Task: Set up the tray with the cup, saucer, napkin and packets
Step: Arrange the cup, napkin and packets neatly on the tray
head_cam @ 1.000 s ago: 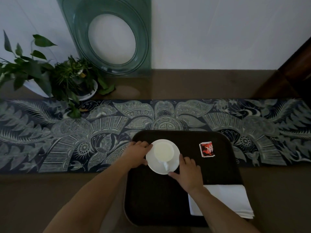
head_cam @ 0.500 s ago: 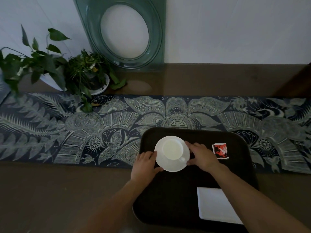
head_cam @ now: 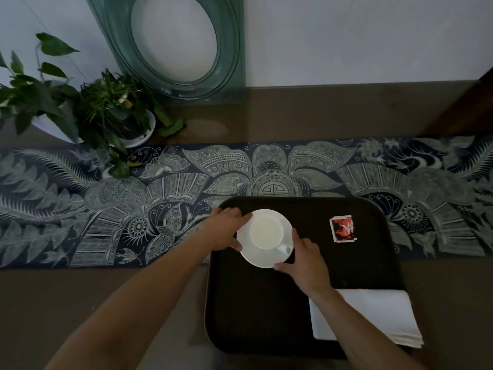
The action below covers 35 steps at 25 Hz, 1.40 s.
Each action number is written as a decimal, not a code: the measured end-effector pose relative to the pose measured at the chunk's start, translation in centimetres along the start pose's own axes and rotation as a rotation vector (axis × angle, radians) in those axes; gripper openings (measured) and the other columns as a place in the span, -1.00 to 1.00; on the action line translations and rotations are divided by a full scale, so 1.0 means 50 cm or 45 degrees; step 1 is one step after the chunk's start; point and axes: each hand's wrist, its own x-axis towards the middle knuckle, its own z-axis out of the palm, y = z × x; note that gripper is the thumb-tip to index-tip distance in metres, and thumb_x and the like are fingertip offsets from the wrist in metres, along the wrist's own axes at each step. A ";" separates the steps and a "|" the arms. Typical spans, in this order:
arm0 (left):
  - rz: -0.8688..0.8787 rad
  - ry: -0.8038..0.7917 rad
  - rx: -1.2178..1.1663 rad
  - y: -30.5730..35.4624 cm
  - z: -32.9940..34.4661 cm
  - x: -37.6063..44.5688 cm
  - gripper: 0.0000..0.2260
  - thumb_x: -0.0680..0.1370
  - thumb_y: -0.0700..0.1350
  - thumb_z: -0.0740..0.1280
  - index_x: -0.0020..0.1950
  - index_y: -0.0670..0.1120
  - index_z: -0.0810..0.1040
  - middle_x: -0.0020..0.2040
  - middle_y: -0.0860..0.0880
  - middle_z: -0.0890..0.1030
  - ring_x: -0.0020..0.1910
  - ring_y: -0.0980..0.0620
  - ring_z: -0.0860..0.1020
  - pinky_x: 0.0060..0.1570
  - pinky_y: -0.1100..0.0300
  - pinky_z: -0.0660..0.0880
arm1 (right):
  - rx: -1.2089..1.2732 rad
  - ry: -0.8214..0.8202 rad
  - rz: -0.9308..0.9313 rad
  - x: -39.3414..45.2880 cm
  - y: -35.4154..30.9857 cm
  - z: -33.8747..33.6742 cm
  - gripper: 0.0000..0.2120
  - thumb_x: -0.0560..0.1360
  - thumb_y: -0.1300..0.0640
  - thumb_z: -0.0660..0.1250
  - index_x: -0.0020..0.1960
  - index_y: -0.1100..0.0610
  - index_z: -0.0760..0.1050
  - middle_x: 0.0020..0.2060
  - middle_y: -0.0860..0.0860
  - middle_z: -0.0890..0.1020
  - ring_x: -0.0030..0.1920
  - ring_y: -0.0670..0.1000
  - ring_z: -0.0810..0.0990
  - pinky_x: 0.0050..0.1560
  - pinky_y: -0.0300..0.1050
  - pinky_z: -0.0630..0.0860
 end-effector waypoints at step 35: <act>-0.277 0.157 -0.406 0.009 0.086 -0.050 0.03 0.28 0.32 0.44 0.56 0.10 -0.09 0.25 0.02 0.37 0.31 -0.01 0.28 0.39 -0.13 -0.05 | 0.235 -0.085 -0.176 0.051 0.025 -0.039 -0.35 0.38 -0.02 0.51 0.40 -0.14 0.33 0.17 -0.09 0.50 0.11 -0.13 0.46 0.20 -0.12 0.40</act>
